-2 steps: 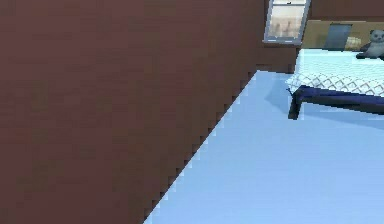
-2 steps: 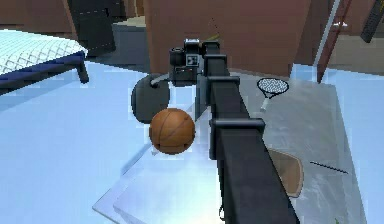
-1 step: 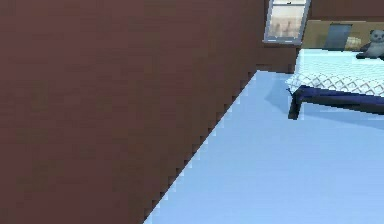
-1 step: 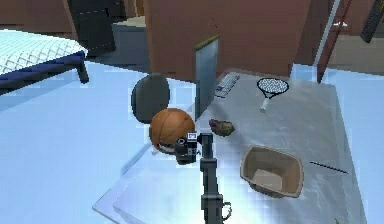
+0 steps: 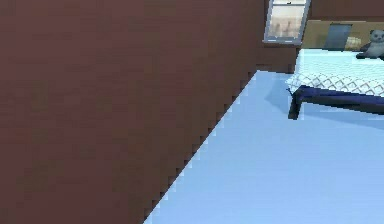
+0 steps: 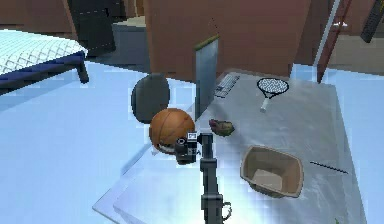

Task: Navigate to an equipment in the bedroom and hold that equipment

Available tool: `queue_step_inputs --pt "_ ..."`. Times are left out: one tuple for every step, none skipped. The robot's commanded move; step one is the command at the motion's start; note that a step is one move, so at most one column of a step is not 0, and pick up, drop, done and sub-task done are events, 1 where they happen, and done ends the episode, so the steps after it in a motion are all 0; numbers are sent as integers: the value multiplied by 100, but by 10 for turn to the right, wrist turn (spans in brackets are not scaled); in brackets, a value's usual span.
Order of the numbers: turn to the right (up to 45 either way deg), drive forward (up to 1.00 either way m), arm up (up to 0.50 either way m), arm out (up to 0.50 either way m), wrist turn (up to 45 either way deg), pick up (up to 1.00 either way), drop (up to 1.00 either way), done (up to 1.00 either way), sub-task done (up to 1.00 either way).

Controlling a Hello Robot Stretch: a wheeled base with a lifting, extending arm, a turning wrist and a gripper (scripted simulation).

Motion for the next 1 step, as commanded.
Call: queue_step_inputs --pt "0 0 10 0 0 0 0 0 0"
